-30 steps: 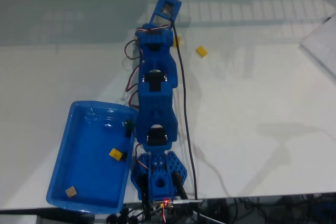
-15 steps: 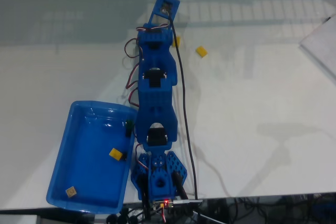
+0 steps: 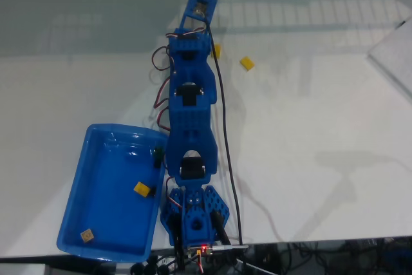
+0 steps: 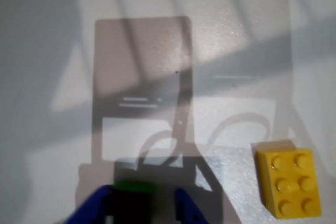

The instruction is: Pick up all the lego then put into the bin

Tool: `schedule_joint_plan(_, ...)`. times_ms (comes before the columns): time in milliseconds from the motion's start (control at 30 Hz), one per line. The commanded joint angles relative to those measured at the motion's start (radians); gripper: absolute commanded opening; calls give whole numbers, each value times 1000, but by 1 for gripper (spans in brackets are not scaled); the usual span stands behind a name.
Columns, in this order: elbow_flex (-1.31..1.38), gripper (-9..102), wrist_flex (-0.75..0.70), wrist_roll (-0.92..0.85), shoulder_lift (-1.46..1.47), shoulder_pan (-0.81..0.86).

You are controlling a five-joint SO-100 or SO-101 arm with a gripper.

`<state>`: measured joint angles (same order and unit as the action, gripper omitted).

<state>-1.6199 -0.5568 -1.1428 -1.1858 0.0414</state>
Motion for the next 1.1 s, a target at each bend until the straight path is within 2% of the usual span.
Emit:
schedule_joint_plan(0,34,0,-12,-12,0,-17)
schedule_joint_plan(367,11,0,-14,11,-64,-18)
schedule_joint_plan(600,-150,0,-34,87,-420,-89)
schedule_joint_plan(800,-282,0,-172,138,-838,-279)
schedule_joint_plan(967,-479,0,-302,98,-1198,-555)
schedule_joint_plan(1067,-571,0,-442,71,-1361,-749)
